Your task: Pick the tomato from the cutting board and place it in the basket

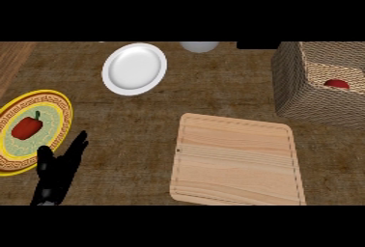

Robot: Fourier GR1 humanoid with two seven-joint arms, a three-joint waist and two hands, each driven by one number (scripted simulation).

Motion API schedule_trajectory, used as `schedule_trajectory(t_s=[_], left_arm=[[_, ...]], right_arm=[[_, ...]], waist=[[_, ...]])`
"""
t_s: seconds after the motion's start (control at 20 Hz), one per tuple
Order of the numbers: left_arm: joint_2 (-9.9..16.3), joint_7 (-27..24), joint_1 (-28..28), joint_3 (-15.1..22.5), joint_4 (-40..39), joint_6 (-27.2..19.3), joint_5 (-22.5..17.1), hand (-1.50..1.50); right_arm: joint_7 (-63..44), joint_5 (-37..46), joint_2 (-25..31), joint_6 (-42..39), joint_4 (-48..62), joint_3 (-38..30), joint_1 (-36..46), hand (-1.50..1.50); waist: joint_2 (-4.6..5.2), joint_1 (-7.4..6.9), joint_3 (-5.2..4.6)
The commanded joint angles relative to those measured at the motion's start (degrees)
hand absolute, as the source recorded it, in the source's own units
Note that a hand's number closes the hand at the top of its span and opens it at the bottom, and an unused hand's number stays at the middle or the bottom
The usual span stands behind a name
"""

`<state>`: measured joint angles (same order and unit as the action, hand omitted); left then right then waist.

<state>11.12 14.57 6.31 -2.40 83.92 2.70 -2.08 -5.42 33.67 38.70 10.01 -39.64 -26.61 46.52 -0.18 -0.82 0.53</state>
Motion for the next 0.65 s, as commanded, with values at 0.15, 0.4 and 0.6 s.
schedule_trajectory(t_s=[0.15,0.4,0.6], left_arm=[[-1.5,-1.6,3.1,0.5,-2.9,0.0,0.8,0.00],[-1.8,-0.9,3.6,0.6,-3.2,-0.7,1.8,0.00],[-2.5,0.0,2.2,0.4,-4.1,-0.8,1.3,0.00]], right_arm=[[1.8,-5.8,4.5,-0.6,0.9,-5.7,0.0,-1.50],[0.6,-8.9,6.9,0.6,-0.5,-9.4,-3.5,-1.50],[1.4,-12.4,10.6,-3.6,-0.8,-12.9,-8.8,-1.50]], waist=[[0.28,0.42,-0.51],[0.15,0.99,-0.53],[0.07,1.59,-0.53]])
